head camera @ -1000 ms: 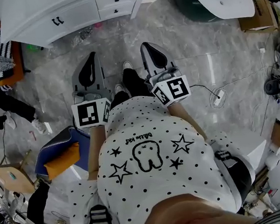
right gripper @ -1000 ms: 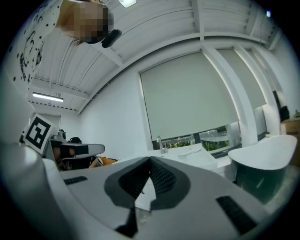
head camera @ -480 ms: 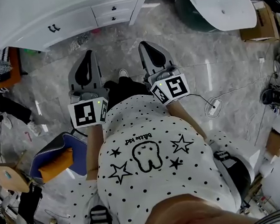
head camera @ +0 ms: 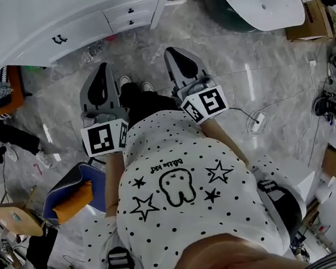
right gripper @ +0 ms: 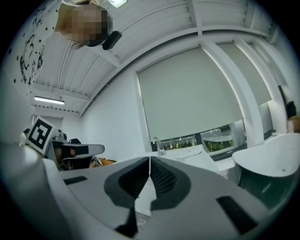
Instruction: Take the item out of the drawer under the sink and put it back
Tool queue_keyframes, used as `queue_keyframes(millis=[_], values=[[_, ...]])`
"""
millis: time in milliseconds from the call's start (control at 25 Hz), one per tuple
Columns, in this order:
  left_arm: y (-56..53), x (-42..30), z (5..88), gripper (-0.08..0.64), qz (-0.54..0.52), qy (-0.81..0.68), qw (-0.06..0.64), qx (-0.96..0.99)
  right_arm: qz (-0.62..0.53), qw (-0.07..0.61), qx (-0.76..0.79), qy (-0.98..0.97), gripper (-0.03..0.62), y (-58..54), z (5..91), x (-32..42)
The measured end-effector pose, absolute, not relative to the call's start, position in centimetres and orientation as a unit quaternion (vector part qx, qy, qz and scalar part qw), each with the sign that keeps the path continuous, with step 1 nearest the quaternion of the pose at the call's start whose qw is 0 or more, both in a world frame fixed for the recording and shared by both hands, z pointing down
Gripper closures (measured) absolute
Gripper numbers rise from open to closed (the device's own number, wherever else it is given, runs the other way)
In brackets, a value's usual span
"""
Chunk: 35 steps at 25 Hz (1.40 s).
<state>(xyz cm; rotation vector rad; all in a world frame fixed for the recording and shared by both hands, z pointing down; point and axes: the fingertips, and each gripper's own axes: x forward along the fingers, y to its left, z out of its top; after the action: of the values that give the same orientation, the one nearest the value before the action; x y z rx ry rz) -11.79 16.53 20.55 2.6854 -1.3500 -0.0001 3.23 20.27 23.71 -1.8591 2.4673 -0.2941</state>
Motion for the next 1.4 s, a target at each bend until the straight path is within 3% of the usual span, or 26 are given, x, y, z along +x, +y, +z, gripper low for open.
queue_keyframes(millis=[600,1040,1400], values=[[7.3,-15.1,18.9,0.557,-0.004,-0.386,0.050,0.921,-0.090,0.028,-0.635,0.767,0.580,11.9,22.5,-0.4],[2.6,-16.3,21.6,0.557,0.027,-0.386,0.055,0.921,-0.106,0.027,-0.671,0.733,0.580,7.6,24.4,1.2],[-1.9,-13.2,21.6,0.557,0.023,-0.412,0.070,0.908,-0.121,0.015,-0.649,0.751,0.580,3.1,24.8,3.8]])
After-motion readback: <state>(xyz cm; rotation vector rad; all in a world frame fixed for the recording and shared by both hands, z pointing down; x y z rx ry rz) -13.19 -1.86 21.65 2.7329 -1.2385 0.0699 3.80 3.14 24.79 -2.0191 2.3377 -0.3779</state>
